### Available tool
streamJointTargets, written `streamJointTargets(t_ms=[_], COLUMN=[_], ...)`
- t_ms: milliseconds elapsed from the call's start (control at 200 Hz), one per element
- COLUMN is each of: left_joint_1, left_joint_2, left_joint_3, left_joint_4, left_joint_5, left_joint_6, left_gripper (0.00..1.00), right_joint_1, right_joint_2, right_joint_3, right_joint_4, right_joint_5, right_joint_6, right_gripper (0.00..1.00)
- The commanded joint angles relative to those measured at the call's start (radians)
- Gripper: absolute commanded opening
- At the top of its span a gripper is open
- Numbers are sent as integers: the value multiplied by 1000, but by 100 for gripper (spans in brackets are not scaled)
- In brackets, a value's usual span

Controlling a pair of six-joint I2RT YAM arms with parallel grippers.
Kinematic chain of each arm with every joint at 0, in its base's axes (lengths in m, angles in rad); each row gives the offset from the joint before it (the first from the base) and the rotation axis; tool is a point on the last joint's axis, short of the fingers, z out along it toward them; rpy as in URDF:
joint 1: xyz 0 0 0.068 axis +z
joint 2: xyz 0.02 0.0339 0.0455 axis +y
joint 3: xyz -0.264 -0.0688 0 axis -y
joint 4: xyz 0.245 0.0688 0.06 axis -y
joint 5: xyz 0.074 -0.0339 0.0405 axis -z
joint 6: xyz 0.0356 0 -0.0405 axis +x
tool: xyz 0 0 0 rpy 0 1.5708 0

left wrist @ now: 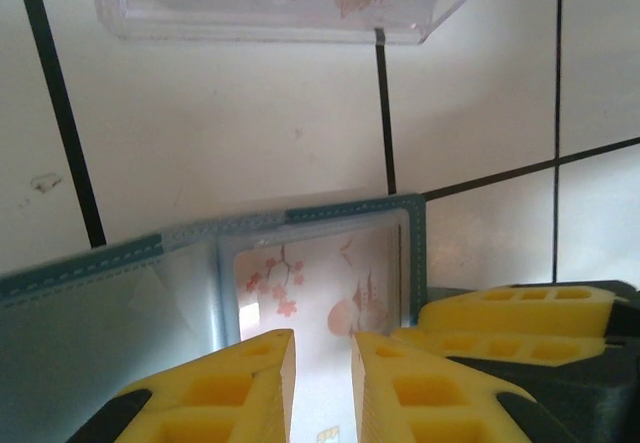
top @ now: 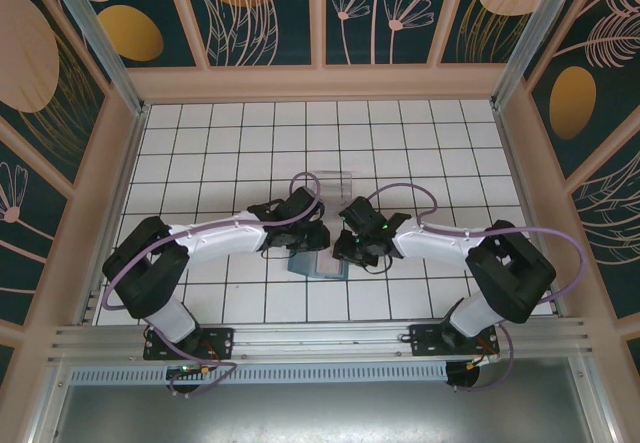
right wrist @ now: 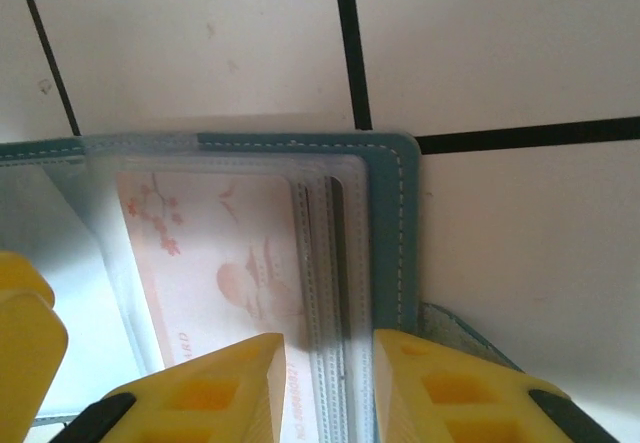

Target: Take the credit cards out of the card holder

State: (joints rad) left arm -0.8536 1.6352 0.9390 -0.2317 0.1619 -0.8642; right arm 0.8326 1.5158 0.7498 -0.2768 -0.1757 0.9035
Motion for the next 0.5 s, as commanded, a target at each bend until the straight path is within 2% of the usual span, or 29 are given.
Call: streamJointTargets(t_ms=[0,240,490], left_joint_1=[14,16,15], left_joint_2=[0,9,26], left_joint_3=[-13,-27,-39], left_joint_4=[33,52,60], left_joint_5=[20,38,47], left_joint_6=[4,1,-1], left_gripper=[23,22,22], right_joint_1=[-4,-13,-20], right_joint_2=[21,40,62], right_joint_3=[-17,-17,-10], right_joint_4=[19,28,39], right_joint_5=[21,25,27], right_joint_6=[-6,-36,-62], right_gripper=[27,19,16])
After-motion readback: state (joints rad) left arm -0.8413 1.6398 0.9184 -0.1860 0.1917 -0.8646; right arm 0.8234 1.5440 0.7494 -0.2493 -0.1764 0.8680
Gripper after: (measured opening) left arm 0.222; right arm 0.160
